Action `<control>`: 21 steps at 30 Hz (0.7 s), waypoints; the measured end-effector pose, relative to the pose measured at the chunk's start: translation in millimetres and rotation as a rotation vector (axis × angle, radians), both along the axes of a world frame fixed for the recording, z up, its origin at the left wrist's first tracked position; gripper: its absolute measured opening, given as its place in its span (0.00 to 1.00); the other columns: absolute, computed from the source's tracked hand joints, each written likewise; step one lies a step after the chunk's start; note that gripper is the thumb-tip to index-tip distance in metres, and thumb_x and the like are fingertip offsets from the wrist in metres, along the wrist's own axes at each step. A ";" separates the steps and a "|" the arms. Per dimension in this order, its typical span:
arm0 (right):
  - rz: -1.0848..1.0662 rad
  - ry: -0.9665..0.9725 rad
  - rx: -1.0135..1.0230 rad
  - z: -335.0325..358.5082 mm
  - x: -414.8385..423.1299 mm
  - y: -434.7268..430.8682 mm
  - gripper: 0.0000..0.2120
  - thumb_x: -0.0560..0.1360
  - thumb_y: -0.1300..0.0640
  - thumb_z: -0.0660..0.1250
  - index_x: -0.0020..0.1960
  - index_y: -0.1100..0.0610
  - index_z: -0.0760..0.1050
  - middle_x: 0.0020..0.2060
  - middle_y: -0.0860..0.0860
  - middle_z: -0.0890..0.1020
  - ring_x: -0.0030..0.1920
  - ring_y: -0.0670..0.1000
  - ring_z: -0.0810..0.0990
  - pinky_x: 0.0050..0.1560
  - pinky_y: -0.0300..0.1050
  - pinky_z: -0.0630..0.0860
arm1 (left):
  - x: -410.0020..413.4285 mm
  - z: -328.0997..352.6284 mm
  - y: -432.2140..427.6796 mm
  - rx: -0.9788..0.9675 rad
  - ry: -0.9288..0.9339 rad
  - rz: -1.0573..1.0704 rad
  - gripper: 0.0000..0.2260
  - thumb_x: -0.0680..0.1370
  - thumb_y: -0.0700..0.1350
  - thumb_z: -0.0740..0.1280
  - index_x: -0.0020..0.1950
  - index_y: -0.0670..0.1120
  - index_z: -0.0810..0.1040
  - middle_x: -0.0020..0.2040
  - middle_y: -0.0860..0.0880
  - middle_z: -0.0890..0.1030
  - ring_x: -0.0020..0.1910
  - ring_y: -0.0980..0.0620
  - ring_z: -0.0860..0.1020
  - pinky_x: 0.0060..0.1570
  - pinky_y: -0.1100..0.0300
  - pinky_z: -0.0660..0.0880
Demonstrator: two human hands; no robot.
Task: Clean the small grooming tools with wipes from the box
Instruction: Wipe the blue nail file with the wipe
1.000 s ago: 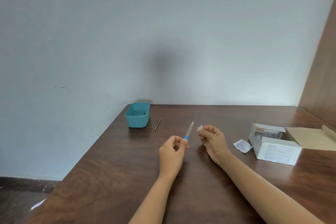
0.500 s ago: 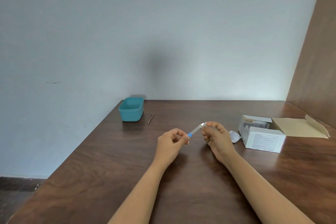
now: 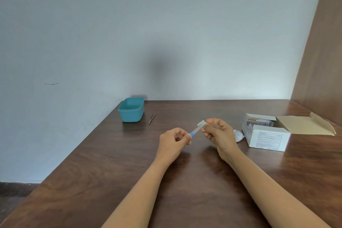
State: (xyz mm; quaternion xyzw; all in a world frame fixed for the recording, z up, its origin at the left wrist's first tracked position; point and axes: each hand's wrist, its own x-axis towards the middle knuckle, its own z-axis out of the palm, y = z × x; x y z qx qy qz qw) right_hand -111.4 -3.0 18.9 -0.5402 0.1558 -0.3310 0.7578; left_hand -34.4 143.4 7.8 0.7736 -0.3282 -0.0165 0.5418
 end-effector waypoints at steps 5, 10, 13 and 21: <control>0.046 0.005 0.063 2.7 0.0 -2.2 0.09 0.73 0.69 0.66 0.49 0.58 0.77 0.39 0.54 0.85 0.39 0.49 0.85 0.41 0.37 0.80 | 5.0 -2.1 -3.0 0.017 -0.009 0.041 0.06 0.75 0.50 0.70 0.41 0.49 0.81 0.35 0.53 0.84 0.35 0.59 0.78 0.35 0.74 0.69; 0.063 0.009 0.093 -0.2 2.4 -6.8 0.12 0.70 0.68 0.71 0.51 0.56 0.77 0.38 0.51 0.85 0.39 0.46 0.83 0.38 0.34 0.78 | 10.0 -6.3 -6.6 0.072 -0.042 0.067 0.07 0.73 0.52 0.70 0.39 0.51 0.80 0.35 0.53 0.84 0.37 0.55 0.80 0.44 0.56 0.77; 0.067 -0.014 0.100 -1.2 4.3 -8.1 0.12 0.70 0.69 0.71 0.49 0.57 0.76 0.35 0.50 0.85 0.37 0.44 0.82 0.35 0.33 0.77 | 9.1 -6.5 -7.7 0.129 -0.084 0.076 0.07 0.73 0.55 0.69 0.40 0.53 0.79 0.35 0.54 0.83 0.38 0.54 0.80 0.44 0.50 0.79; 0.047 -0.043 0.092 -3.5 8.5 -9.1 0.13 0.69 0.69 0.72 0.38 0.55 0.72 0.33 0.52 0.83 0.33 0.45 0.78 0.31 0.33 0.73 | 7.0 -4.9 -11.2 0.148 -0.141 0.045 0.07 0.74 0.54 0.68 0.41 0.52 0.78 0.34 0.52 0.82 0.36 0.53 0.78 0.43 0.48 0.78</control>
